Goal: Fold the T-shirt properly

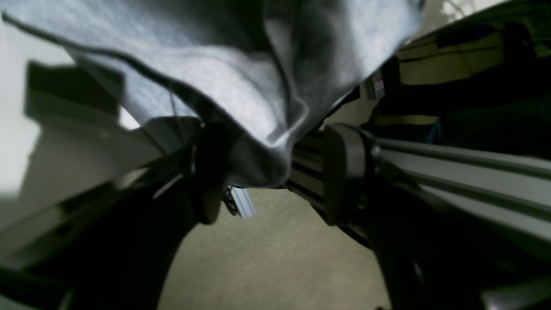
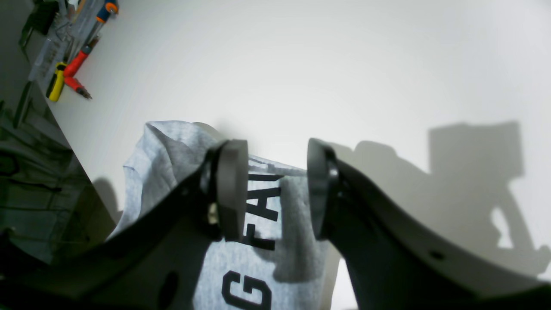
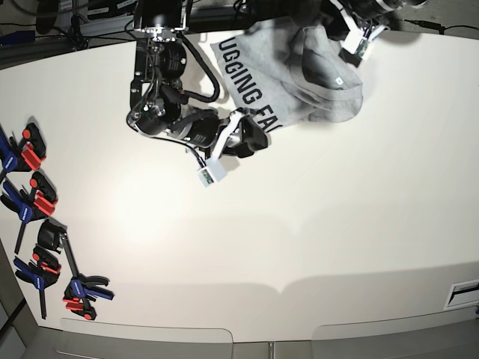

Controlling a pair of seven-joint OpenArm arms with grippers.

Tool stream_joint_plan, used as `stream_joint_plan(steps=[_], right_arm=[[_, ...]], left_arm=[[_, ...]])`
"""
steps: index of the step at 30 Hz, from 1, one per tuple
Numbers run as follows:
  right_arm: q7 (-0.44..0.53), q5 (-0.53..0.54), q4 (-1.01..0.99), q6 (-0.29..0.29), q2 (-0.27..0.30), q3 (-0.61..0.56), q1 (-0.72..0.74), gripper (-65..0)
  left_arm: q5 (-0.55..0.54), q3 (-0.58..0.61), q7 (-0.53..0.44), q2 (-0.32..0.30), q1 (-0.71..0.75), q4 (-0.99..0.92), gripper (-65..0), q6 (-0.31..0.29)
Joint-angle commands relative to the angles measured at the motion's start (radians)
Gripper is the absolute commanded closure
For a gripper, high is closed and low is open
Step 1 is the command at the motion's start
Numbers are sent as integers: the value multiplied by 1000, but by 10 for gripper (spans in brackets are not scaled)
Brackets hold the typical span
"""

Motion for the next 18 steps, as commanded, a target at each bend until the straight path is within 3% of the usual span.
stream_joint_plan(steps=[1,3,5,9,15,18], right_arm=[[24,26,16,3,-3,-1,16,-212],[24,26,16,3,-3,-1,16,-212],[24,26,16,4,-3,-1,16,-212],[24,26,16,3,-3,-1,16,-212],[23,26,16,4,-3,-1,16,-212],[23,26,16,3,-2,-1,16,-212]], left_arm=[[-8,0,-9,-3,6,0,-320,-2],[-7,0,-13,-3,6,-24,-305,-3],[-6,0,-31,-3,6,-40,-236,-3],[3,-1,-59,-3,4,-43,0,-3],[84,-1,-45,-3,-8,-43,0,1],[131,-3,-19,-3,-8,-43,0,48]])
